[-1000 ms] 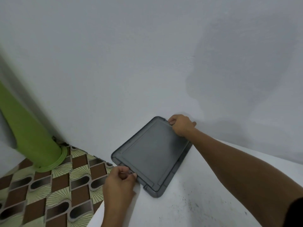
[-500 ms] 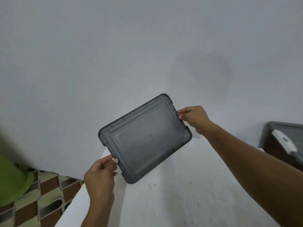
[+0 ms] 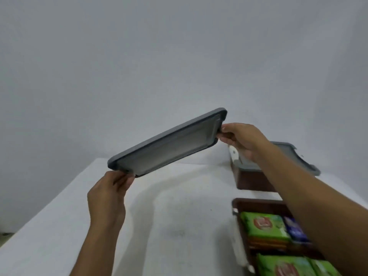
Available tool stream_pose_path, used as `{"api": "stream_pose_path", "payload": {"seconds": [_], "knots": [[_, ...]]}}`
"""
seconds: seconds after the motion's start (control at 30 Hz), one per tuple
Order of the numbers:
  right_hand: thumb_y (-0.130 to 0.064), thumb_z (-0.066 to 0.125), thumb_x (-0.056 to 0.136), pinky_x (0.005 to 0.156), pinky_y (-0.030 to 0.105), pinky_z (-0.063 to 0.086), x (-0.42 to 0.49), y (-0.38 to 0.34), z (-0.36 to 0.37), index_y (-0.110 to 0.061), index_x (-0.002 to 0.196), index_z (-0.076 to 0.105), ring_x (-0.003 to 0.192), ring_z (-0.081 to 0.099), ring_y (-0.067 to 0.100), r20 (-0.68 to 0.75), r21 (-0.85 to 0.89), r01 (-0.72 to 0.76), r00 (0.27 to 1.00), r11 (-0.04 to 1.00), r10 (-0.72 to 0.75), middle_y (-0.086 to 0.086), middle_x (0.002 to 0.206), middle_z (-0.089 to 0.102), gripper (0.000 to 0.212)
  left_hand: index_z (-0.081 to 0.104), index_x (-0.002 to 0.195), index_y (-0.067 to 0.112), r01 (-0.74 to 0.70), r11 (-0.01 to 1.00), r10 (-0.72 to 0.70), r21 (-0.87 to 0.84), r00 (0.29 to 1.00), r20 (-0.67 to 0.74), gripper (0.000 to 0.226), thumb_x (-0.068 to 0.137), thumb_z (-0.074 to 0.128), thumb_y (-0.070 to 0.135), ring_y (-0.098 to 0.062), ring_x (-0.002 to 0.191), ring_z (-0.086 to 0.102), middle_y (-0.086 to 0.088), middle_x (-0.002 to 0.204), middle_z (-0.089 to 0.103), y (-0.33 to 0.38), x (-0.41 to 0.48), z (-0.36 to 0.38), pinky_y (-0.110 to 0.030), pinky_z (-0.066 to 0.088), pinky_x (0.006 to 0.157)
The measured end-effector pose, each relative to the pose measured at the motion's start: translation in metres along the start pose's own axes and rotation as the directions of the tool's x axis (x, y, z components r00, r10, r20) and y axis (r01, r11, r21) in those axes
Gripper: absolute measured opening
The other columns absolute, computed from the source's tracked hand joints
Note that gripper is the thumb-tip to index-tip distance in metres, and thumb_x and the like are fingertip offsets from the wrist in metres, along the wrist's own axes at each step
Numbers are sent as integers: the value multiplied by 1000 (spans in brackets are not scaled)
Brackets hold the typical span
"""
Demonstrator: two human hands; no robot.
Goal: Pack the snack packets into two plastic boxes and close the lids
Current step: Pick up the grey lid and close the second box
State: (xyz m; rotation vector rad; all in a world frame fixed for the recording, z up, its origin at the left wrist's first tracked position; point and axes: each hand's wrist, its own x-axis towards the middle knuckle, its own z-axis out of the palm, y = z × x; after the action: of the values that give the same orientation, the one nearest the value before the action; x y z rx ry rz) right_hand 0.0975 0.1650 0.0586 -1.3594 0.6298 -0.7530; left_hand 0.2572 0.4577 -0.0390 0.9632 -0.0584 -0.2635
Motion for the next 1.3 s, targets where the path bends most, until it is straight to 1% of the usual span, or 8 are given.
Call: {"api": "stream_pose_path", "payload": {"seconds": [0.1, 0.33, 0.6, 0.8, 0.93, 1.0, 1.17, 1.3], "knots": [[-1, 60, 94, 81, 31, 60, -42, -7, -70, 7, 97, 69, 85, 75, 24, -9, 106, -37, 999, 994, 38, 19, 91, 75, 13, 70, 91, -8, 66, 996, -64, -54, 997, 48, 6, 88, 65, -5, -29, 94, 74, -12, 91, 73, -20, -56, 22, -34, 60, 89], [-3, 72, 85, 66, 28, 59, -133, 15, -216, 1, 102, 72, 73, 69, 21, -81, -29, -126, 989, 992, 124, 16, 90, 74, 17, 74, 96, -2, 66, 948, -148, 311, 958, 246, 12, 84, 75, -1, -21, 80, 69, -14, 93, 75, -62, -142, 59, -35, 53, 81], [1, 77, 82, 74, 24, 57, -190, 56, -295, -5, 104, 75, 89, 75, 17, -167, -132, -141, 979, 981, 119, 8, 99, 78, 23, 78, 95, 6, -90, 825, -145, 558, 920, 363, 17, 81, 78, -3, -20, 82, 73, -8, 91, 78, -90, -184, 80, -30, 57, 76], [1, 79, 80, 84, 31, 54, -206, 73, -314, -11, 97, 78, 92, 74, 23, -214, -310, -129, 975, 942, 63, 6, 96, 78, 21, 78, 95, 20, -253, 652, -111, 715, 901, 420, 19, 84, 78, 5, -14, 88, 72, 4, 90, 78, -114, -197, 89, -23, 53, 70], [-4, 80, 81, 74, 21, 48, -217, 86, -310, -14, 97, 78, 92, 69, 15, -220, -314, -123, 974, 941, 54, 0, 93, 77, 19, 75, 98, 25, -370, 468, -57, 802, 893, 446, 22, 85, 71, 8, -15, 87, 69, 9, 97, 74, -125, -196, 86, -29, 56, 70], [-12, 80, 83, 80, 27, 48, -220, 96, -310, -16, 105, 74, 98, 67, 17, -250, -260, -136, 966, 956, 70, 1, 100, 75, 23, 71, 106, 23, -308, 526, -86, 793, 908, 410, 24, 86, 71, 10, -16, 93, 67, 6, 106, 70, -130, -194, 80, -32, 56, 71], [-33, 74, 89, 98, 53, 53, -223, 116, -311, -10, 121, 67, 110, 64, 35, -227, -7, -362, 909, 932, 351, 11, 119, 68, 40, 67, 117, 14, 177, 706, -390, 686, 905, 168, 36, 87, 77, 31, -31, 104, 66, -9, 114, 70, -141, -191, 62, -49, 59, 80], [-37, 60, 98, 102, 59, 49, -227, 117, -316, -6, 120, 69, 115, 65, 38, -110, 156, -428, 888, 890, 446, 19, 119, 71, 39, 76, 109, 10, 301, 751, -479, 588, 861, 170, 34, 86, 77, 35, -37, 104, 70, -12, 110, 76, -143, -197, 59, -57, 59, 86]]}}
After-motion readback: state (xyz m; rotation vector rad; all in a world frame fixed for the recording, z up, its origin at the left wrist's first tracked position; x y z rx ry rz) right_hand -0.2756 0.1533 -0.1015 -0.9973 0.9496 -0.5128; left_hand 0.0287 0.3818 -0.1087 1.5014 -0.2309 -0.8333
